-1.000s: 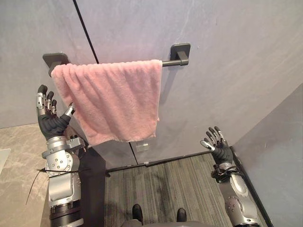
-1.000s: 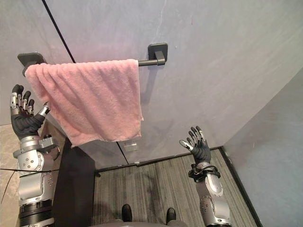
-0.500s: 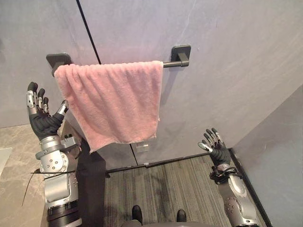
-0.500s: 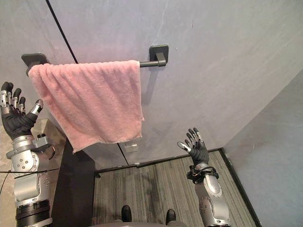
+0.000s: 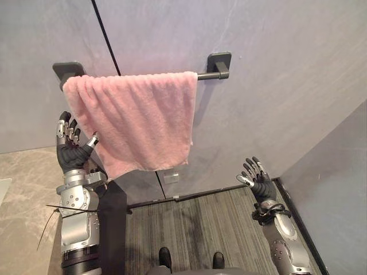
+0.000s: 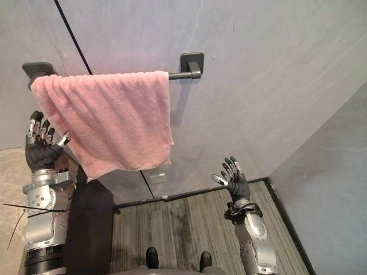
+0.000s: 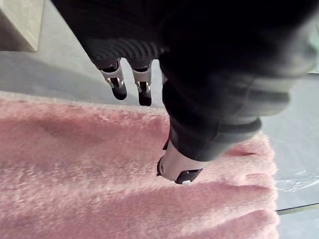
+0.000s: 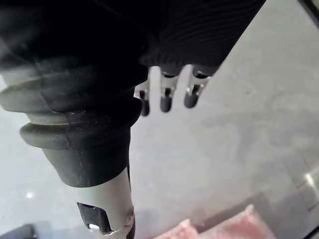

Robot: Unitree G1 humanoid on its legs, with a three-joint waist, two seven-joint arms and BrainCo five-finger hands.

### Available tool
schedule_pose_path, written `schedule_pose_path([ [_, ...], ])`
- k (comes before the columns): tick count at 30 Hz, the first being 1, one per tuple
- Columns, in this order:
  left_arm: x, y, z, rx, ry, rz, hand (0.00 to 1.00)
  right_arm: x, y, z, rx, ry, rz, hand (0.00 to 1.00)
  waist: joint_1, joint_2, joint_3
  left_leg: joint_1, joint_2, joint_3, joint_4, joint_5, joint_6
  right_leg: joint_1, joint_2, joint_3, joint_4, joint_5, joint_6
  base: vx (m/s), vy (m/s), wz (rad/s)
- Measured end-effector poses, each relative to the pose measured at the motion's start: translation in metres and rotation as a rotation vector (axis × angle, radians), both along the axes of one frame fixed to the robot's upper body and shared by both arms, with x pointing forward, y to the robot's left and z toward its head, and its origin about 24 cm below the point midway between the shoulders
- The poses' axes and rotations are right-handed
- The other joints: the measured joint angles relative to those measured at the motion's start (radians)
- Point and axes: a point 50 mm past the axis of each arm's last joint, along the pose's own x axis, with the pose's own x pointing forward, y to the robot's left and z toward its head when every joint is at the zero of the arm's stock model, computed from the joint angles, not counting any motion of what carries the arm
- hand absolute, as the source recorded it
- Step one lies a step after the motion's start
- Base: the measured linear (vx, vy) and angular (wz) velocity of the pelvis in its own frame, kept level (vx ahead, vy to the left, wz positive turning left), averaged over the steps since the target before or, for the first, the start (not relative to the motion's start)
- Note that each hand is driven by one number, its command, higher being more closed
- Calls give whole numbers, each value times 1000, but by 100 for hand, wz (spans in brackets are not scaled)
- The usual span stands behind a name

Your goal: Organize washtable

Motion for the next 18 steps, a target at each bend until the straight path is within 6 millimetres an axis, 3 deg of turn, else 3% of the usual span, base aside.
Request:
schedule_pose_path([
  [6,10,-5,-9,-45,36,-37,0,-2,5,-3,25,9,-3,0,-3,-24,27,-33,1,26,0,4,5,-50,1,26,11,11,3,25,4,-12],
  [15,17,-5,-13,-72,60,-8,0,-1,9,-3,40,14,-17,0,-2,-25,61,-33,2,31,0,0,8,-52,2,30,11,10,3,4,1,-1],
  [16,18,-4,-16,-78,75,-5,100,-1,9,-3,41,14,-17,0,-2,-25,61,-33,2,32,0,0,8,-52,2,31,11,10,3,0,0,0],
  [18,18,-5,-19,-85,87,-3,100,-2,9,-3,41,15,-18,0,-2,-25,61,-32,2,33,0,0,8,-52,2,32,11,10,3,0,0,0],
])
